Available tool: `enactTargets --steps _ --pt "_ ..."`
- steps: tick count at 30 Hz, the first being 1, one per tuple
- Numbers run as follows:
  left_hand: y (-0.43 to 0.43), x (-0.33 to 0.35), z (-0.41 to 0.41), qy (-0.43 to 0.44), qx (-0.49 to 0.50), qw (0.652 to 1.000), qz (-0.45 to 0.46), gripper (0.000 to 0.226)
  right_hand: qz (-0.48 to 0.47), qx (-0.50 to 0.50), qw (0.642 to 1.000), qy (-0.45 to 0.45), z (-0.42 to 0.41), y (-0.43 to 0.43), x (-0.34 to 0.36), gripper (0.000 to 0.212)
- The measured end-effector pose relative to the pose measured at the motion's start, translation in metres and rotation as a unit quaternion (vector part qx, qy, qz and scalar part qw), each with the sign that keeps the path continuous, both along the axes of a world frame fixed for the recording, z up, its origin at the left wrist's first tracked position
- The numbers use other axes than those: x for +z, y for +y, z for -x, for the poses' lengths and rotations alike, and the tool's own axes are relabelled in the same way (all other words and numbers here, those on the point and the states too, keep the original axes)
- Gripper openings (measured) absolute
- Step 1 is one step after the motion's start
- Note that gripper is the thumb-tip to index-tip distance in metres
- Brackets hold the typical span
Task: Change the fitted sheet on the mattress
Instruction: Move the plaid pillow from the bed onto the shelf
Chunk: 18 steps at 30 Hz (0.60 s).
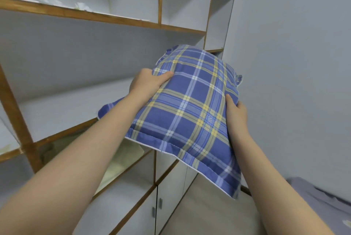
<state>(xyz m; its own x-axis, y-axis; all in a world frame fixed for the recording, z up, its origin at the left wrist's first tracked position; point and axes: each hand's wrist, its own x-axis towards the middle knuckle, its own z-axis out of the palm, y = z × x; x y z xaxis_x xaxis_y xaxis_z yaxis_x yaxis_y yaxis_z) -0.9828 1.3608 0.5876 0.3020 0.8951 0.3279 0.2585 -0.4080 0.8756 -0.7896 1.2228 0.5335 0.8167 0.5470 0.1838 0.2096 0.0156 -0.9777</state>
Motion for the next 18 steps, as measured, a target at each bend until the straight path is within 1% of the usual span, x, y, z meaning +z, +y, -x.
enactTargets --steps 3,7,10,12,14,16,18 --pt "0.018 0.015 -0.001 0.013 0.013 1.000 -0.007 0.077 0.003 0.021 1.000 0.017 -0.001 0.021 0.007 0.043" --pt "0.044 0.021 0.003 0.042 0.050 0.998 -0.012 0.056 0.019 0.044 0.999 0.025 0.000 0.048 0.016 0.048" --pt "0.064 0.022 0.015 0.060 0.075 0.995 -0.011 0.051 0.022 0.053 0.998 0.017 0.003 0.070 0.021 0.055" --pt "0.074 0.026 0.027 0.078 0.091 0.993 -0.017 0.052 0.027 0.058 0.998 0.015 0.008 0.085 0.025 0.062" --pt "0.082 0.033 0.039 0.112 0.119 0.986 -0.034 0.056 0.025 0.071 0.997 0.026 0.016 0.100 0.032 0.064" --pt "0.087 0.040 0.052 0.169 0.153 0.973 -0.037 0.054 0.013 0.096 0.994 0.055 0.025 0.116 0.041 0.063" --pt "0.090 0.042 0.064 0.217 0.170 0.961 -0.037 0.059 0.013 0.109 0.991 0.070 0.034 0.129 0.049 0.065"
